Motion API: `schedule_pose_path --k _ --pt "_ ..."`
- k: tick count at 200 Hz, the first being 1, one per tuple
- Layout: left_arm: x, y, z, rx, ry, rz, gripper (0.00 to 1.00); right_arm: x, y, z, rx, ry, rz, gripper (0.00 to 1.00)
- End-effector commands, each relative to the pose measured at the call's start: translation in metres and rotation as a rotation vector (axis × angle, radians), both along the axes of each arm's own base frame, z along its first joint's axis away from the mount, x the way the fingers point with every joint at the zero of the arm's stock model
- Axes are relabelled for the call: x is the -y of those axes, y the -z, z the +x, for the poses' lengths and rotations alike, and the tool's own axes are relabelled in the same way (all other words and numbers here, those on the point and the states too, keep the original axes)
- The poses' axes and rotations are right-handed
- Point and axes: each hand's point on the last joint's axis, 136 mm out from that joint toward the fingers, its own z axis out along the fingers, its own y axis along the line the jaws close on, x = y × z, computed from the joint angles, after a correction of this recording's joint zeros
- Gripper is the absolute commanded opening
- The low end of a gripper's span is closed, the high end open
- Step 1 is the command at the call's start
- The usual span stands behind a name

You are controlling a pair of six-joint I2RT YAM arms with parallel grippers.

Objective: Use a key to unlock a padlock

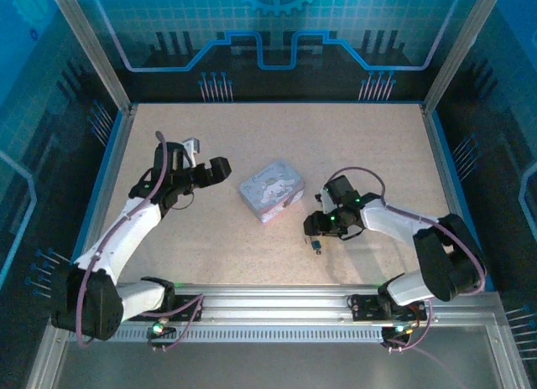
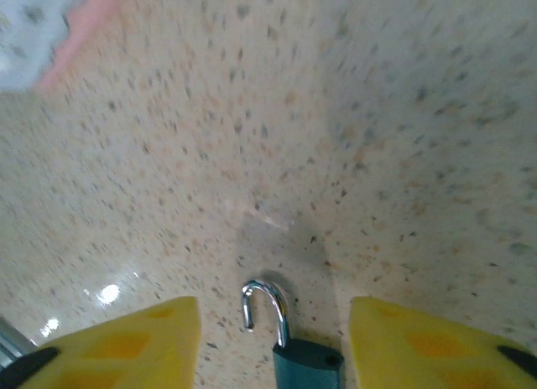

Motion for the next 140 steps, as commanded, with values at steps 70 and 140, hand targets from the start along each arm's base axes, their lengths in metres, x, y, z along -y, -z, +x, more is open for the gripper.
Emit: schedule_pose_path --k 70,140 --pt "-0.097 0.009 -0.015 0.349 -0.282 0.506 0.99 0.128 -0.101 0.083 0.563 0.199 -0.345 1.0" --pt "-0.114 0.06 -0.007 0.34 -0.293 0.514 0.99 0.165 -0.069 0.135 0.824 0.29 -0.362 1.0"
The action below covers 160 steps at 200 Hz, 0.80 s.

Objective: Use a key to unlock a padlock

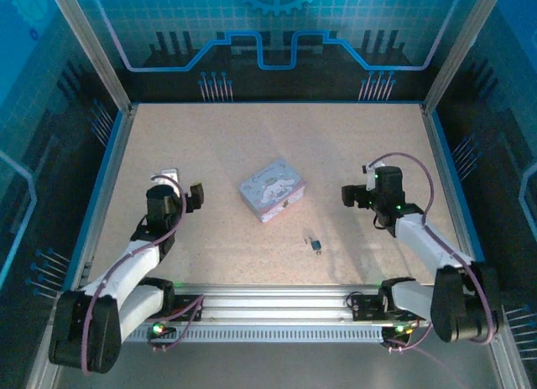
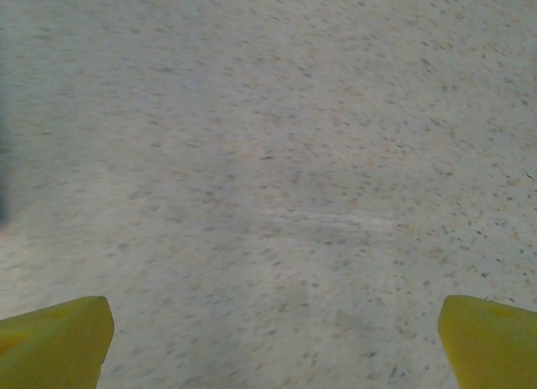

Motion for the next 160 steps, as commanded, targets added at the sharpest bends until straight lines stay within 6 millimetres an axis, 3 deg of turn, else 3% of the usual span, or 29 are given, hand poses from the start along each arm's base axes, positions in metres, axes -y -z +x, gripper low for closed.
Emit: schedule_pose_path --k 1,23,60,97,160 --pt "-0.005 -0.004 0.015 0.076 0.005 -0.008 0.99 0.006 -0.014 0.034 0.199 0.005 -0.002 1.0" --pt "-0.004 0.005 0.024 0.106 0.033 -0.036 0.99 0.002 -0.014 0.048 0.249 -0.025 -0.003 1.0" --pt "0.0 0.0 0.043 0.175 0.095 -0.067 0.99 -0.003 -0.018 0.065 0.325 -0.084 -0.044 1.0" --pt "0.004 0.024 0.057 0.205 0.156 -0.083 0.99 -0.002 0.001 0.062 0.358 -0.08 -0.037 1.0" --pt "0.006 0.028 0.069 0.136 0.17 -0.092 0.99 -0.002 0.001 0.064 0.351 -0.082 -0.037 1.0"
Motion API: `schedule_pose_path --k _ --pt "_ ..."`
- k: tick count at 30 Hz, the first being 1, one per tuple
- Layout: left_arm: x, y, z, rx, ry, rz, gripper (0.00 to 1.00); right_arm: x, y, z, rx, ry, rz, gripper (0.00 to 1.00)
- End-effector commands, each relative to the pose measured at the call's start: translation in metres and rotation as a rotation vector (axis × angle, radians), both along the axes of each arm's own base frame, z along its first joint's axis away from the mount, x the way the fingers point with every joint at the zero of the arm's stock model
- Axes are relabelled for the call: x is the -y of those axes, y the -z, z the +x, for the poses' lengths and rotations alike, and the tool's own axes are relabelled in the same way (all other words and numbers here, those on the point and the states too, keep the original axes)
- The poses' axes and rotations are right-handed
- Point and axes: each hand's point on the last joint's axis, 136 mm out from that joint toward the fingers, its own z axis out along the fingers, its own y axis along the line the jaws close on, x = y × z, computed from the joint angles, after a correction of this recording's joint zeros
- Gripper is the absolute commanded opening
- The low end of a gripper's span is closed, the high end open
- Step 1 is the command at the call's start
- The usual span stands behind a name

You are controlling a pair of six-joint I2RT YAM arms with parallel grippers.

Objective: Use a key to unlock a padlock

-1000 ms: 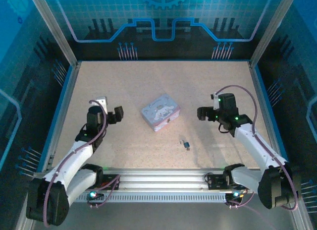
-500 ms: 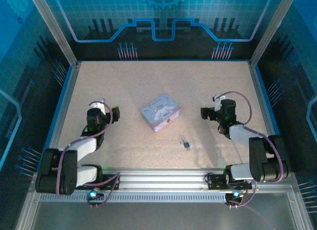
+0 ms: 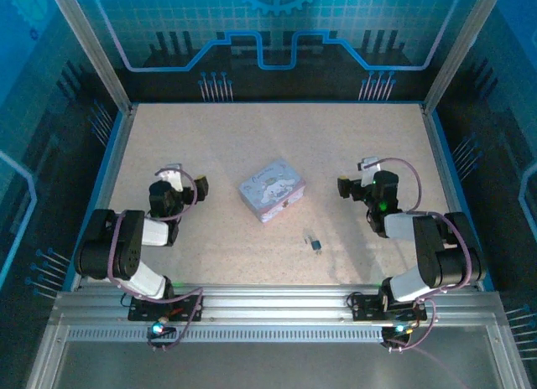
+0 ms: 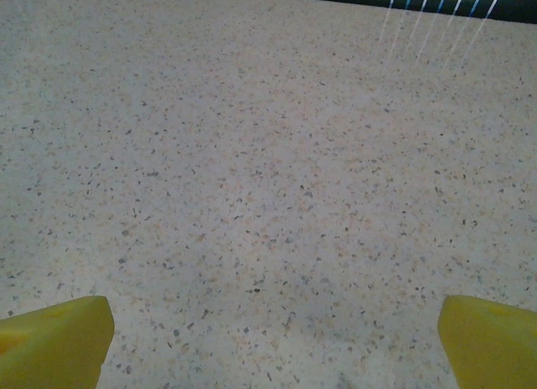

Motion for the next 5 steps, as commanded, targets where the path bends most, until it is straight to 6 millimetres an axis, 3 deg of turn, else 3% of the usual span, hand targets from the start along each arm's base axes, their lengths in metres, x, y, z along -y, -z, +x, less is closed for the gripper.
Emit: schedule_pose_path --k 1,5 --pt "0.0024 -0.0143 0.0105 0.036 0.035 0.013 0.99 0.0039 -0.0106 0.007 0.049 -0.001 -0.004 1.0" --pt "0.0026 -0.0139 0.0101 0.035 0.036 0.013 0.99 0.004 -0.0102 0.0067 0.048 0.0 -0.005 1.0"
